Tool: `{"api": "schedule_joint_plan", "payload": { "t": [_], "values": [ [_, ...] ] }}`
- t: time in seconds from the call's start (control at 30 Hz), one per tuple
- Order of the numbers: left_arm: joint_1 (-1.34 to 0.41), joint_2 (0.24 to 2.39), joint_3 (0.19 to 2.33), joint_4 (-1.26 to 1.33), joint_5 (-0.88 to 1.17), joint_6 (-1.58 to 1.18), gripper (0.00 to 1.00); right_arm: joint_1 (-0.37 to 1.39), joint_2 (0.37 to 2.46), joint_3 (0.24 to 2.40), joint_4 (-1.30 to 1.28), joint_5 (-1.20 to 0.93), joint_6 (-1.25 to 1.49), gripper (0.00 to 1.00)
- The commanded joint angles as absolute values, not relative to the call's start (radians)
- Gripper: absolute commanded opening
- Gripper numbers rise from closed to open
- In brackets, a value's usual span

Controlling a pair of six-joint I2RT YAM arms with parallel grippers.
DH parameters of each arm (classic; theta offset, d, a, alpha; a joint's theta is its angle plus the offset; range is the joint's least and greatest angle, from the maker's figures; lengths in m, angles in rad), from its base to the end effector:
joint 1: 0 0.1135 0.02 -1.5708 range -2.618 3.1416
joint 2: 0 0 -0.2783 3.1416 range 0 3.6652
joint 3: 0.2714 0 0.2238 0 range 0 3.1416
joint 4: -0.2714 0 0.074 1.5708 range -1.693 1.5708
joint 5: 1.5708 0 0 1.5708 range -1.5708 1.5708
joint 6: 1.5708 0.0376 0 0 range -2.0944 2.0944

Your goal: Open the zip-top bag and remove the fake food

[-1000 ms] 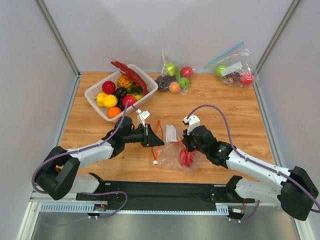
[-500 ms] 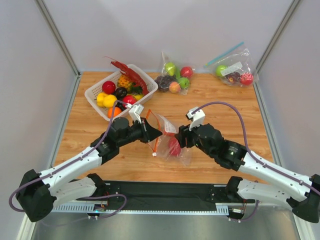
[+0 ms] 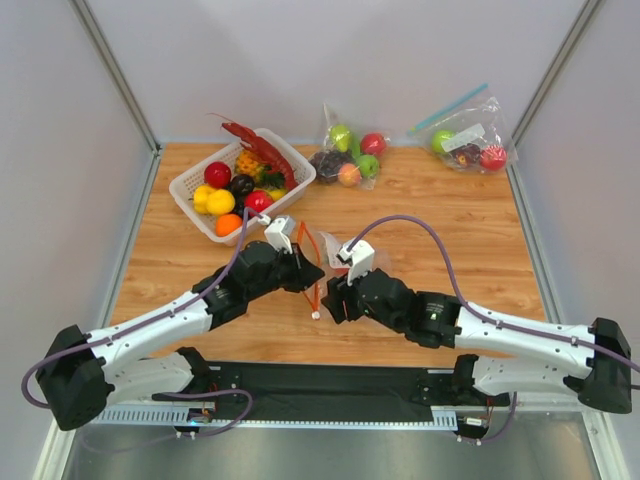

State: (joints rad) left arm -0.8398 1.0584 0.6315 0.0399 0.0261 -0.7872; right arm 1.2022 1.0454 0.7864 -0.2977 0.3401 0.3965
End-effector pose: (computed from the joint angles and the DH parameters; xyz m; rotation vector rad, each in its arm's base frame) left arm 0.1381 -0.1555 0.2793 0.0745 2.1224 -1.0566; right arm 0.0827 0.1794 0.2992 -0.6512 2.0489 0.5961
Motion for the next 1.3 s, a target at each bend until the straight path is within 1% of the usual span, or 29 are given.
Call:
{"api": "schedule_joint_plan", "payload": {
  "t": [0.0, 0.23, 0.47, 0.6, 0.67, 0.73, 0.77, 0.83, 0.87, 0.93, 0.97, 1.03, 1.07, 1.1, 1.13, 1.17, 1.2, 1.23, 1.27],
  "values": [
    [-0.867, 1.051, 0.676, 0.055, -0.035, -0.808, 0.00, 1.218, 1.072, 0.799, -0.201, 0.405, 0.456, 0.59],
    [-0.916, 1.060, 0.695, 0.043, -0.110, -0.807, 0.00, 1.249, 1.103, 0.807, -0.169, 0.452, 0.472, 0.59],
    [-0.965, 1.057, 0.718, 0.028, -0.190, -0.812, 0.00, 1.265, 1.160, 0.812, -0.190, 0.532, 0.500, 0.60],
    [-0.968, 1.040, 0.709, 0.041, -0.175, -0.816, 0.00, 1.267, 1.164, 0.779, -0.178, 0.581, 0.518, 0.60],
    [-0.971, 1.039, 0.700, 0.052, -0.163, -0.824, 0.00, 1.267, 1.175, 0.776, -0.181, 0.604, 0.518, 0.58],
    [-0.974, 1.037, 0.696, 0.066, -0.147, -0.834, 0.00, 1.267, 1.187, 0.779, -0.183, 0.609, 0.522, 0.54],
    [-0.977, 1.038, 0.696, 0.069, -0.143, -0.836, 0.00, 1.267, 1.193, 0.784, -0.186, 0.612, 0.522, 0.44],
    [-0.980, 1.034, 0.696, 0.071, -0.141, -0.836, 0.00, 1.267, 1.206, 0.790, -0.190, 0.614, 0.523, 0.34],
    [-0.980, 1.031, 0.693, 0.072, -0.141, -0.835, 0.00, 1.267, 1.210, 0.792, -0.198, 0.614, 0.526, 0.26],
    [-0.980, 1.023, 0.693, 0.075, -0.137, -0.833, 0.00, 1.266, 1.218, 0.792, -0.210, 0.621, 0.529, 0.19],
    [-0.982, 1.020, 0.690, 0.075, -0.133, -0.828, 0.00, 1.267, 1.218, 0.792, -0.215, 0.626, 0.535, 0.12],
    [-0.982, 1.012, 0.687, 0.078, -0.120, -0.818, 0.00, 1.267, 1.213, 0.788, -0.230, 0.635, 0.541, 0.05],
    [-0.982, 1.008, 0.680, 0.086, -0.115, -0.812, 0.05, 1.267, 1.210, 0.788, -0.233, 0.640, 0.548, 0.00],
    [-0.982, 0.996, 0.672, 0.092, -0.100, -0.802, 0.26, 1.267, 1.206, 0.785, -0.238, 0.641, 0.551, 0.00],
    [-0.982, 0.985, 0.652, 0.098, -0.097, -0.792, 0.38, 1.267, 1.197, 0.785, -0.244, 0.644, 0.551, 0.00],
    [-0.982, 0.962, 0.640, 0.106, -0.100, -0.782, 0.47, 1.267, 1.193, 0.785, -0.247, 0.647, 0.554, 0.00],
    [-0.982, 0.945, 0.626, 0.109, -0.101, -0.772, 0.65, 1.267, 1.186, 0.782, -0.248, 0.647, 0.554, 0.00],
    [-0.982, 0.928, 0.599, 0.110, -0.103, -0.762, 0.68, 1.267, 1.178, 0.781, -0.253, 0.649, 0.557, 0.00],
    [-0.982, 0.910, 0.586, 0.110, -0.107, -0.741, 0.69, 1.266, 1.175, 0.781, -0.256, 0.652, 0.558, 0.00]
  ]
}}
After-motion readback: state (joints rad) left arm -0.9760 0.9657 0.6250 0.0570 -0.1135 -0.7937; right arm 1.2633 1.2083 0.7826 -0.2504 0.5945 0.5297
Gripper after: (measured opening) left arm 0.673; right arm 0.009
